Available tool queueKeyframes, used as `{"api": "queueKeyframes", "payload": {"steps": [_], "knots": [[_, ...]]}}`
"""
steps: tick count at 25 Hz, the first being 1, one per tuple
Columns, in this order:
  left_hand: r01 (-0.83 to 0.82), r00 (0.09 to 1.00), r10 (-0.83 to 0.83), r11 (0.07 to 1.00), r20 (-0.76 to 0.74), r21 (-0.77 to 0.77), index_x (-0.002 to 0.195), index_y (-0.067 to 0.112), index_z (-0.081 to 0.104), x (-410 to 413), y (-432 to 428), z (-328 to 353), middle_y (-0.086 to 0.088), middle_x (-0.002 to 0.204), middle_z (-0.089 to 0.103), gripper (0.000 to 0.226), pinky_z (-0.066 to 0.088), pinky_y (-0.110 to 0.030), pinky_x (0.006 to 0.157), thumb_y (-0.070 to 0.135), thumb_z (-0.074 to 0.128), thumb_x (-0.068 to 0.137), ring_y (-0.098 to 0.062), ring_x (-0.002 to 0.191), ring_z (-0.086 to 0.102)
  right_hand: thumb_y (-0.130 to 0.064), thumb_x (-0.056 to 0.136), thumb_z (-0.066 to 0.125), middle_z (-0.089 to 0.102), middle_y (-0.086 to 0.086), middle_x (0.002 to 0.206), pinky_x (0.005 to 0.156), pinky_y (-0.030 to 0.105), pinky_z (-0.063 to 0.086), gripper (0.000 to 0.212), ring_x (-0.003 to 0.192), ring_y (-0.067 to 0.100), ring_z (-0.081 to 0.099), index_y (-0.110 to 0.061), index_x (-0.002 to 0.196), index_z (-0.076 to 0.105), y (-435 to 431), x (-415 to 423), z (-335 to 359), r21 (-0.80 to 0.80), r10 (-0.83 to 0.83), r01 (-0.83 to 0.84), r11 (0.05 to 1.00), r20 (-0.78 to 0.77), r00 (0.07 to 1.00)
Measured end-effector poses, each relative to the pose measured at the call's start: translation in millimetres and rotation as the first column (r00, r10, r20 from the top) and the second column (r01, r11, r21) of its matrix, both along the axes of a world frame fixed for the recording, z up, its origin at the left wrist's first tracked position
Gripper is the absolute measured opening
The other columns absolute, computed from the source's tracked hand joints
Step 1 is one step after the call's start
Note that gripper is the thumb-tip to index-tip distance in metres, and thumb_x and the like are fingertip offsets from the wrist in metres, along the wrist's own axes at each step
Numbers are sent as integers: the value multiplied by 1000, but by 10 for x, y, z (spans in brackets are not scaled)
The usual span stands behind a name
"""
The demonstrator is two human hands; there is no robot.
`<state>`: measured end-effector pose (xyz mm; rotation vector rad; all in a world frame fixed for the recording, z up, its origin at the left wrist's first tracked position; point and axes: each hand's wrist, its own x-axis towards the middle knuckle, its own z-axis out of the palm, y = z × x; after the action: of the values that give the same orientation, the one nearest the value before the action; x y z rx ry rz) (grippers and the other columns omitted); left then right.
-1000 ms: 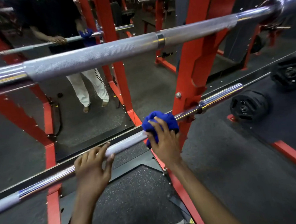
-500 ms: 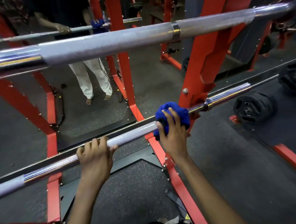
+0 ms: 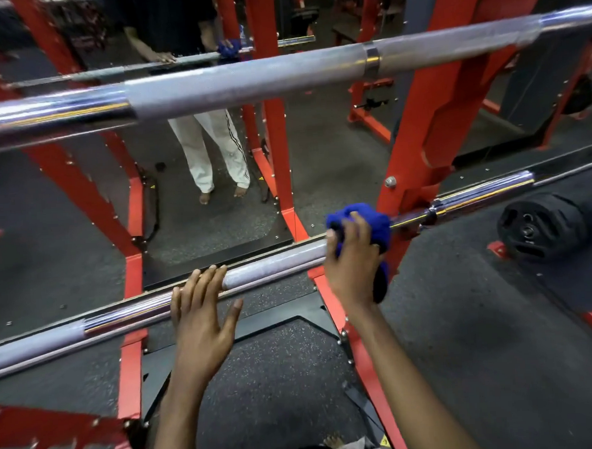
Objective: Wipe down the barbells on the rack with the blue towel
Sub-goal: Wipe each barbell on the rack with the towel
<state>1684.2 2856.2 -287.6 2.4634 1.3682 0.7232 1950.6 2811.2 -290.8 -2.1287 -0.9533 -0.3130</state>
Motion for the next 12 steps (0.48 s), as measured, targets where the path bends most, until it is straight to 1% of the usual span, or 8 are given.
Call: {"api": "queueKeyframes", "payload": {"steps": [1,3,4,5,6,8,10,12], "knots": [[-13,1000,13,1000,18,-6,147,29,48,-15,19,6,5,151,48,55,5,-35,121,53,42,97,-20,147,31,-38,95,49,47,2,152,86,53,50,44,103,38,64,-17,133,56,-24,-228,-2,-24,110,-109,994,37,993],[-21,1000,21,1000,15,6,144,31,51,-21,73,18,4,145,54,52,13,-37,119,53,38,99,-21,144,37,-31,94,57,45,2,154,100,51,47,52,126,31,56,-16,143,47,-78,-317,-20,-17,365,-364,931,73,928],[-14,1000,14,1000,-4,25,142,31,52,-30,83,17,4,141,57,50,18,-39,116,52,36,99,-22,140,42,-27,95,63,45,5,153,108,48,43,52,135,28,50,-14,142,46,-104,-163,-8,44,433,-437,898,80,898],[-3,1000,4,999,-25,46,141,31,53,-36,88,21,4,137,58,48,22,-41,114,50,37,100,-23,136,46,-25,95,67,47,10,149,114,44,40,50,137,28,47,-11,139,48,-142,44,-21,115,422,-429,896,80,903],[0,999,2,998,-38,65,139,31,54,-45,106,30,4,134,59,46,25,-43,111,49,38,100,-23,131,49,-26,96,68,48,13,144,114,44,41,43,135,30,48,-10,133,53,-188,265,-35,179,337,-344,922,66,939],[-22,1000,24,997,-18,73,135,31,56,-33,127,42,4,128,61,43,31,-45,105,46,40,98,-24,123,53,-30,101,60,48,13,139,100,53,48,32,121,35,55,-13,128,59,-267,630,-31,212,64,-58,975,-19,998],[-61,998,60,994,13,86,131,29,58,22,107,25,2,123,63,42,33,-46,102,46,42,96,-26,118,54,-33,103,51,44,9,147,95,55,48,34,112,40,59,-20,134,56,-220,658,-7,75,-144,153,985,-104,984],[-73,997,73,993,5,96,131,29,57,63,93,16,3,122,62,43,30,-44,105,45,44,94,-26,118,54,-39,102,47,39,7,155,98,56,42,40,110,43,60,-21,138,53,-85,511,100,-69,-229,221,973,-136,964]]}}
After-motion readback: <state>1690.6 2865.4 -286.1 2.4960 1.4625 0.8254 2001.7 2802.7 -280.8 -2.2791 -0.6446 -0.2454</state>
